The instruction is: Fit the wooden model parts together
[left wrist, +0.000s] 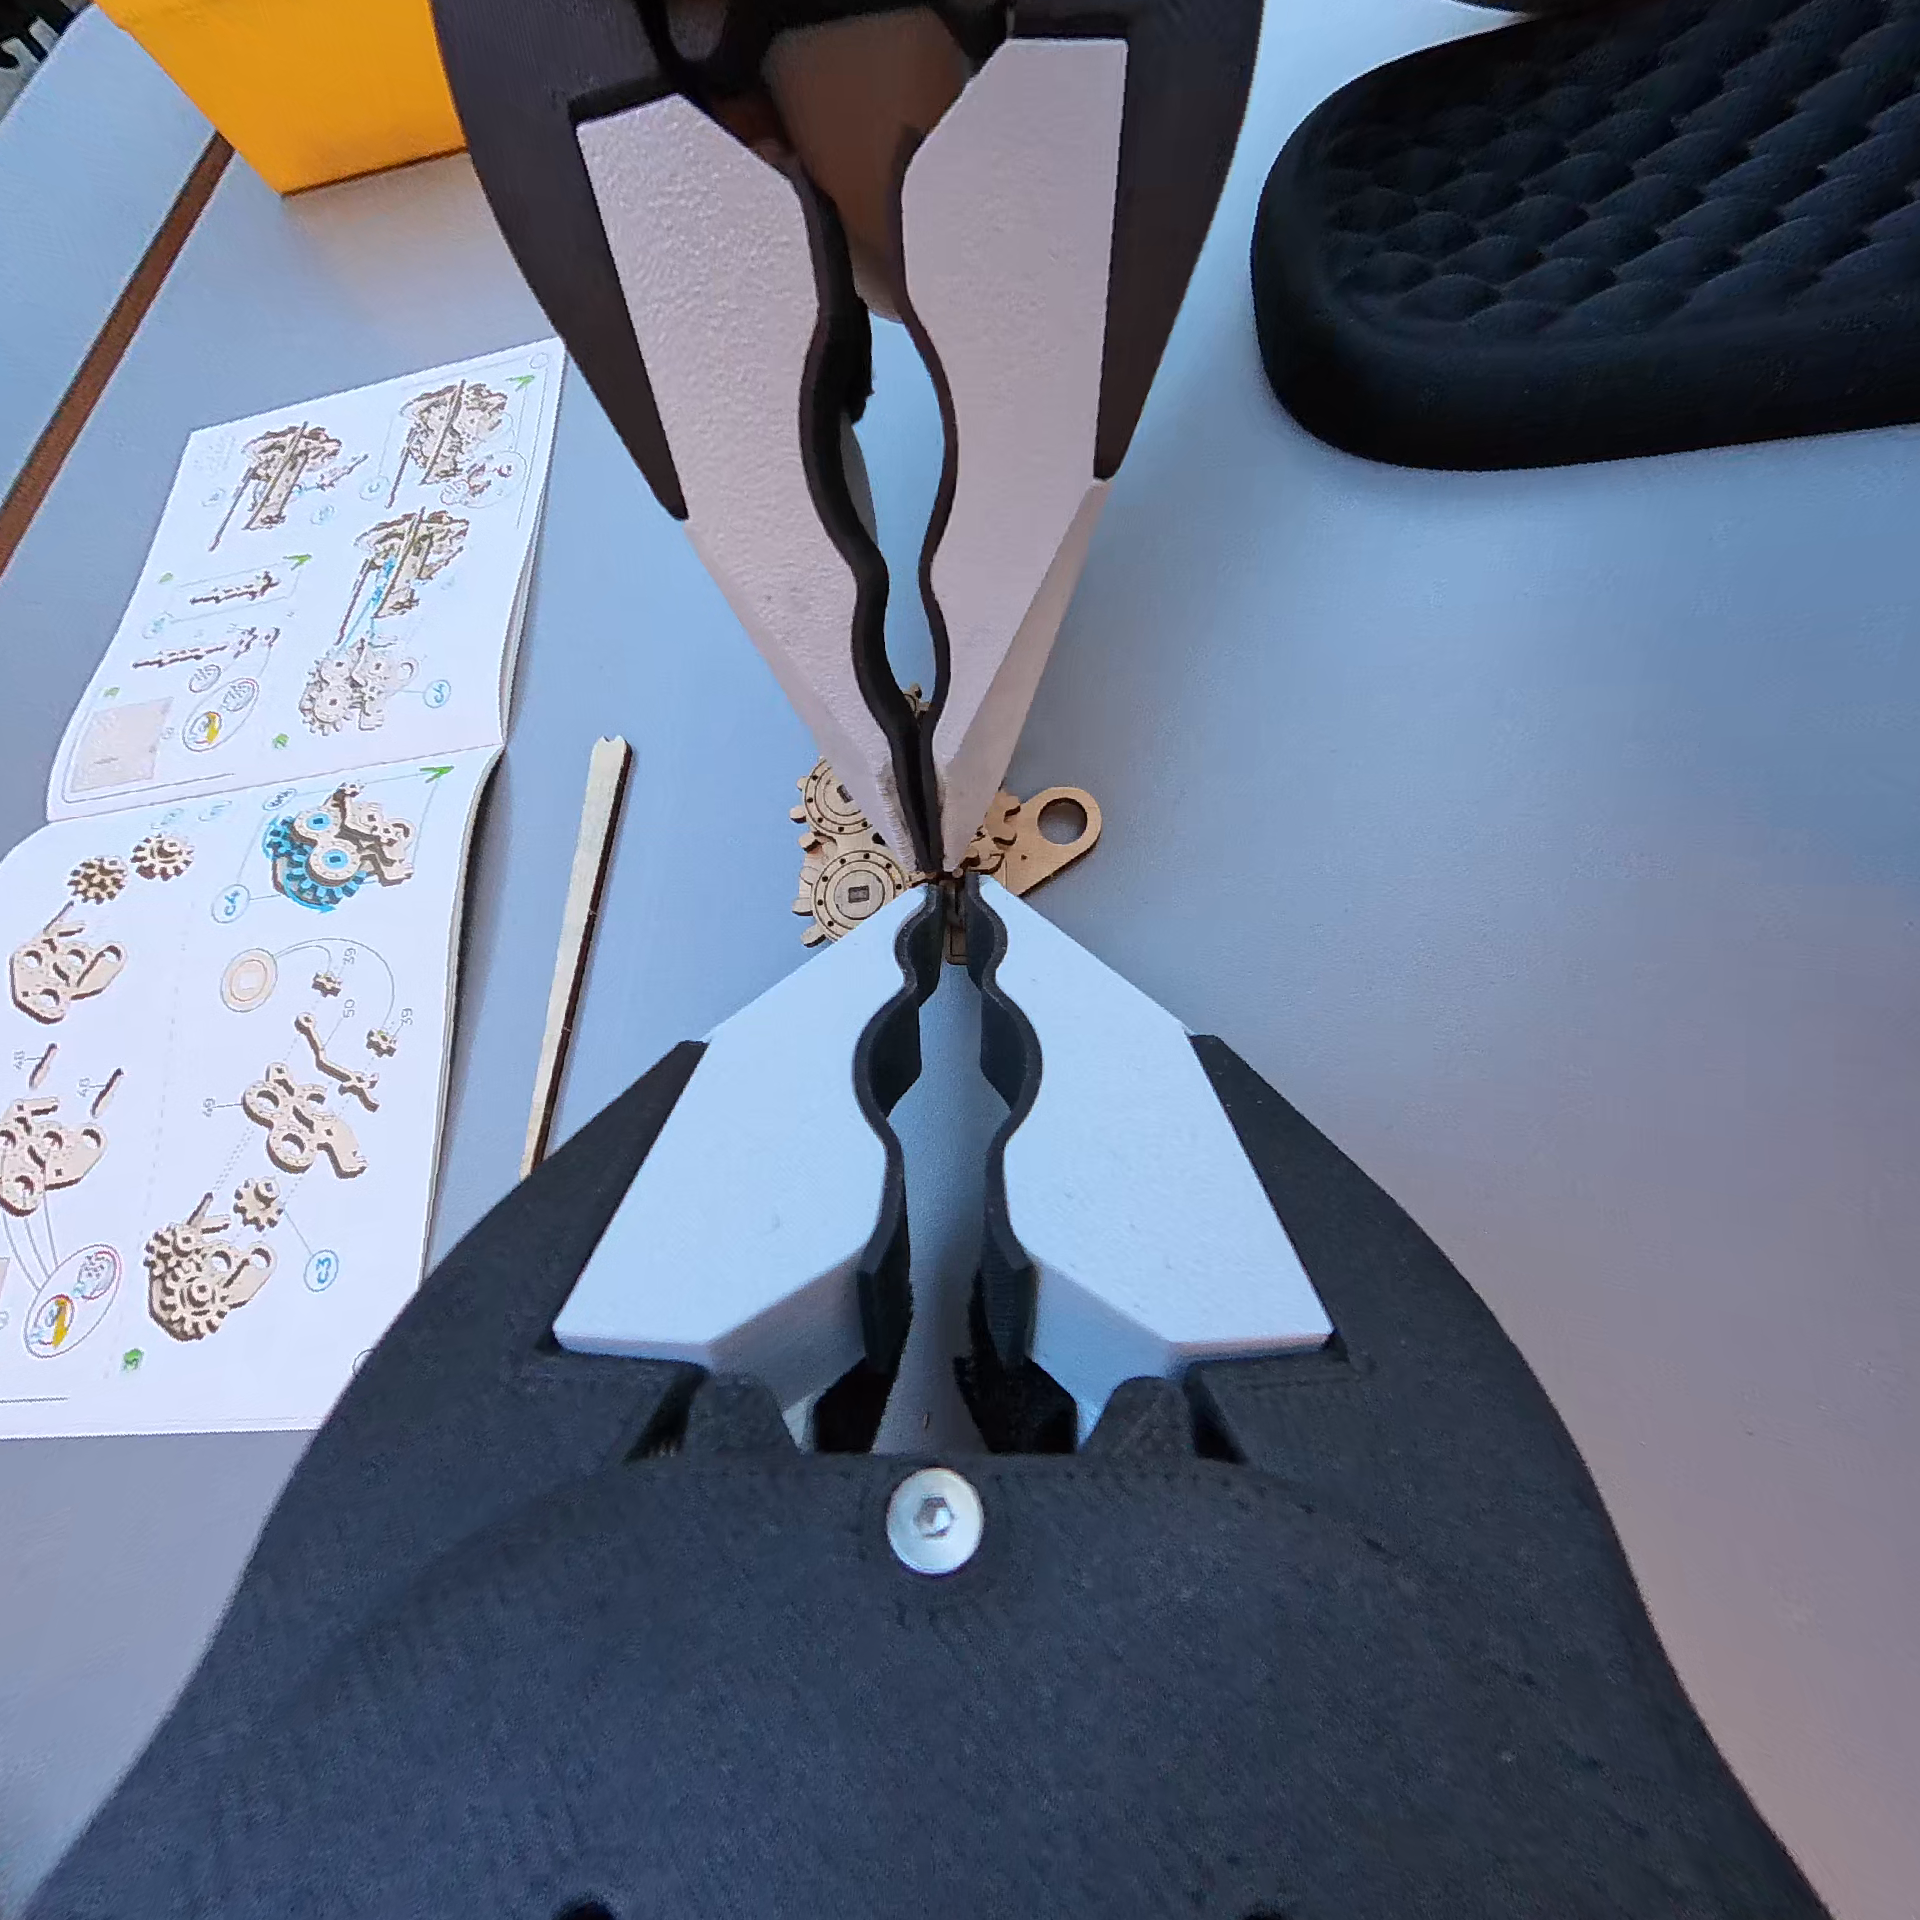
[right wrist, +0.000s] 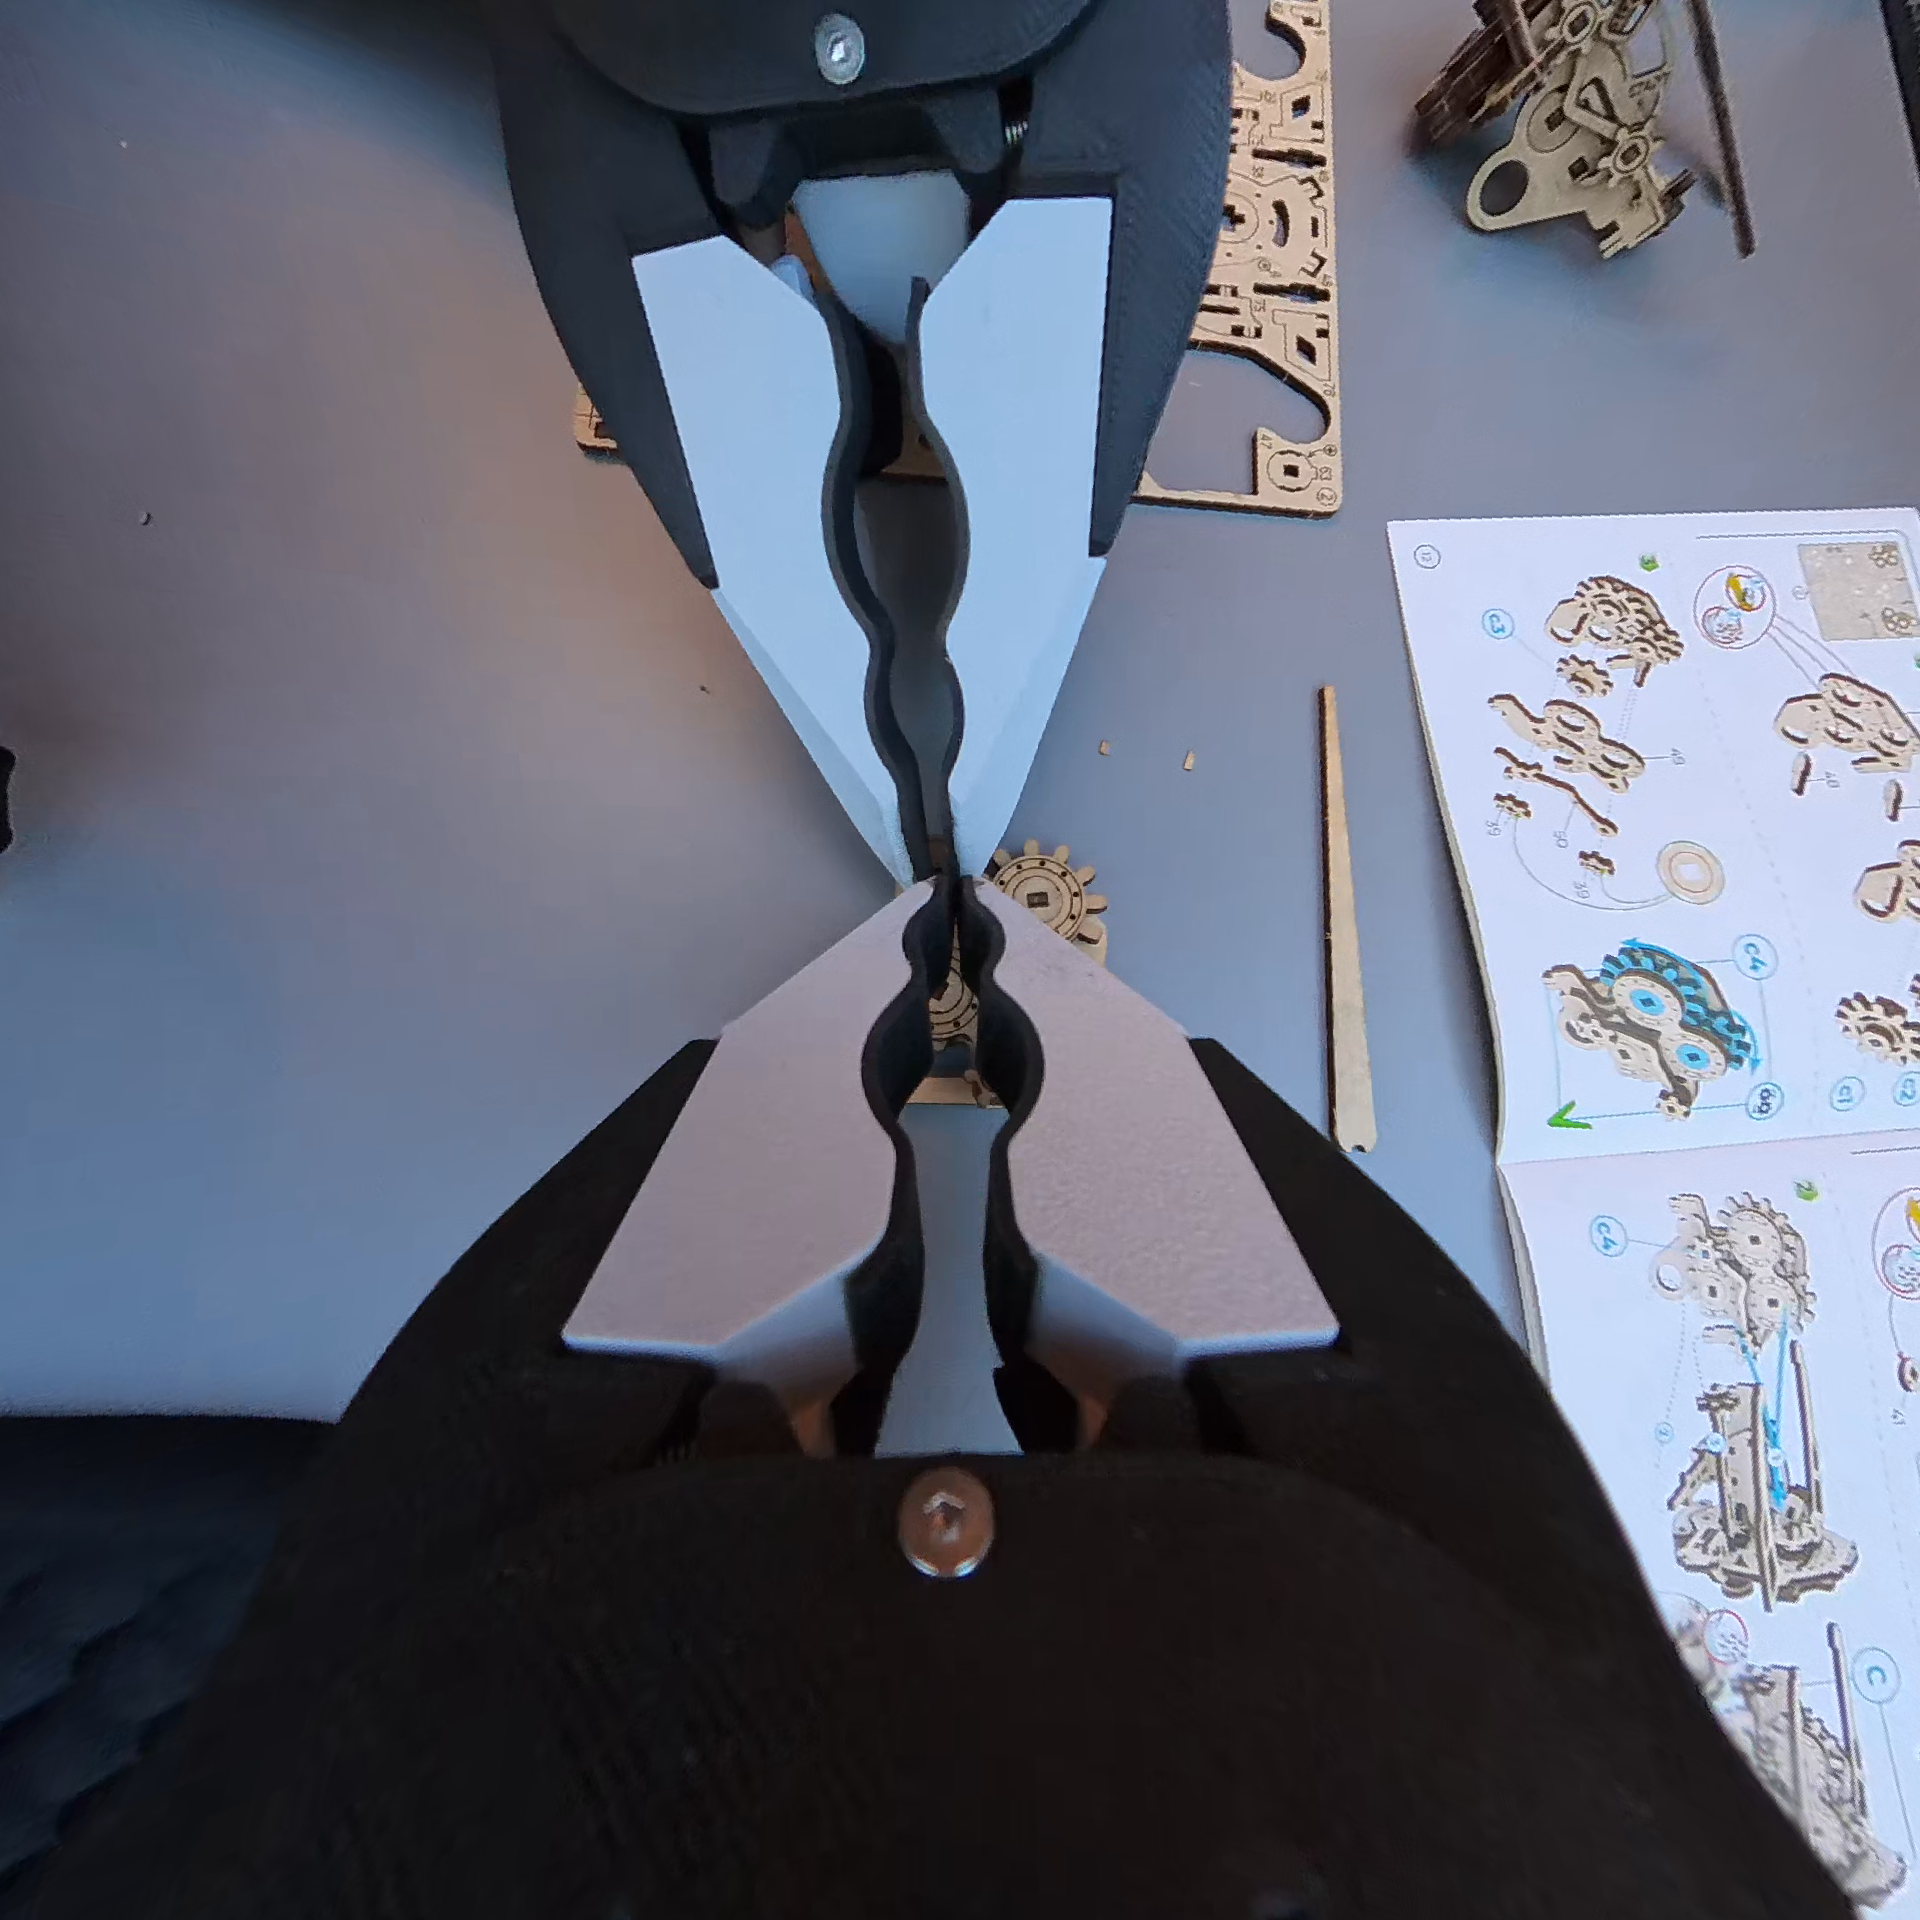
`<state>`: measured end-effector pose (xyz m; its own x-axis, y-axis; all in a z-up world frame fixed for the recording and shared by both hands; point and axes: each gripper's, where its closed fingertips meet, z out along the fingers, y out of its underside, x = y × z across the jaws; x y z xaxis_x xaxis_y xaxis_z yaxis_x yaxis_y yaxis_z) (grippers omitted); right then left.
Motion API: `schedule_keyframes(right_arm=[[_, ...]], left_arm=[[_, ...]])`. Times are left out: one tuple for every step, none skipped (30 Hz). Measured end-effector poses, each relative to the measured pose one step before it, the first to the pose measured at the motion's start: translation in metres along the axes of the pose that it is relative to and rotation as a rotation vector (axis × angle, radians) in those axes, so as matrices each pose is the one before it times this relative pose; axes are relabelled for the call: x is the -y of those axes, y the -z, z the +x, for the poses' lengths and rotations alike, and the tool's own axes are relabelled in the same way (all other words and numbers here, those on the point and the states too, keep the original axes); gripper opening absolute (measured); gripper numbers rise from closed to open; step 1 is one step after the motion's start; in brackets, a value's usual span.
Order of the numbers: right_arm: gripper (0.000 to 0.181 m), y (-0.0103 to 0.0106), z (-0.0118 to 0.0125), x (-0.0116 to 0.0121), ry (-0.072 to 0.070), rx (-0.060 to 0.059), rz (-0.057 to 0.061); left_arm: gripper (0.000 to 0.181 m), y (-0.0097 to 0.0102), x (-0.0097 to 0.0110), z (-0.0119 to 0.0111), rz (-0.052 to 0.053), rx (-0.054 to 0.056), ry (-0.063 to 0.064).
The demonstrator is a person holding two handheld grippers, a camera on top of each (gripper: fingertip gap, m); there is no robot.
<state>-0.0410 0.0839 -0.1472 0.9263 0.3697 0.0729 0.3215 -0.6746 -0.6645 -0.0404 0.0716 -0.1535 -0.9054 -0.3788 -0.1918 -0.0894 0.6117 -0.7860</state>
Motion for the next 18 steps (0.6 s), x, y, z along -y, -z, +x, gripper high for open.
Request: schedule_keyframes(right_arm=[[0.000, 0.00005, 0.00036, 0.00029, -0.0191, 0.0108, 0.0104], [0.000, 0.00034, 0.00066, 0.00008, -0.0290, 0.0160, 0.0137], [0.000, 0.00073, 0.00053, -0.00035, -0.0264, 0.0184, 0.0095], [0.000, 0.00151, 0.00163, -0.00068, -0.0141, 0.0070, 0.0036], [0.000, 0.00216, 0.00291, -0.00071, 0.0003, -0.0080, 0.0003], [0.000, 0.00249, 0.00274, -0.00010, 0.0063, -0.0107, 0.0021], [0.000, 0.00272, 0.00167, 0.00091, 0.0025, -0.0048, 0.0079], [0.000, 0.00248, 0.00153, 0.00135, -0.0056, -0.0014, 0.0125], [0.000, 0.00211, 0.00107, 0.00157, -0.0109, 0.0038, 0.0173], [0.000, 0.00140, 0.00027, 0.00118, -0.0142, 0.0097, 0.0178], [0.000, 0.00056, 0.00080, -0.00091, -0.0194, 0.0102, 0.0084], [0.003, 0.00002, 0.00166, -0.00274, -0.0219, 0.0080, 0.0004], [0.008, -0.00024, 0.00147, -0.00347, -0.0250, 0.0112, -0.0004], [0.012, -0.00013, 0.00233, -0.00387, -0.0353, 0.0093, -0.0020], [0.017, 0.00011, 0.00180, -0.00382, -0.0390, 0.0166, -0.0005], [0.022, 0.00038, 0.00192, -0.00281, -0.0453, 0.0189, 0.0064], [0.027, 0.00059, 0.00019, -0.00230, -0.0506, 0.0338, 0.0100], [0.032, 0.00072, -0.00288, -0.00206, -0.0458, 0.0504, 0.0077]], left_arm=[[0.001, 0.00005, -0.00002, 0.00005, 0.0003, -0.0004, 0.0005], [0.001, -0.00003, 0.00007, -0.00002, 0.0005, 0.0002, 0.0002], [0.001, -0.00008, 0.00015, -0.00013, 0.0007, 0.0015, -0.0006], [0.001, 0.00006, -0.00009, 0.00002, 0.0001, 0.0013, -0.0012], [0.001, -0.00003, 0.00006, -0.00006, 0.0000, 0.0009, -0.0010], [0.001, -0.00003, -0.00006, -0.00003, 0.0002, 0.0009, -0.0003], [0.001, 0.00011, 0.00005, -0.00014, 0.0002, 0.0008, 0.0004], [0.001, -0.00001, 0.00002, -0.00047, 0.0005, 0.0029, 0.0010], [0.001, 0.00006, -0.00004, -0.00017, 0.0001, 0.0013, 0.0006], [0.001, 0.00004, -0.00001, 0.00007, 0.0004, -0.0009, -0.0003], [0.001, 0.00008, 0.00006, 0.00045, 0.0006, -0.0023, -0.0021], [0.001, -0.00007, -0.00010, 0.00024, -0.0002, -0.0001, -0.0036], [0.001, 0.00007, -0.00002, 0.00006, -0.0001, 0.0020, -0.0044], [0.001, -0.00005, -0.00006, -0.00001, -0.0003, 0.0026, -0.0049], [0.001, 0.00006, -0.00004, 0.00012, 0.0000, 0.0027, -0.0066], [0.001, -0.00002, -0.00021, -0.00004, -0.0009, 0.0029, -0.0063], [0.001, 0.00004, 0.00004, -0.00003, 0.0000, 0.0038, -0.0085], [0.001, -0.00006, 0.00001, 0.00012, 0.0008, 0.0048, -0.0139]])
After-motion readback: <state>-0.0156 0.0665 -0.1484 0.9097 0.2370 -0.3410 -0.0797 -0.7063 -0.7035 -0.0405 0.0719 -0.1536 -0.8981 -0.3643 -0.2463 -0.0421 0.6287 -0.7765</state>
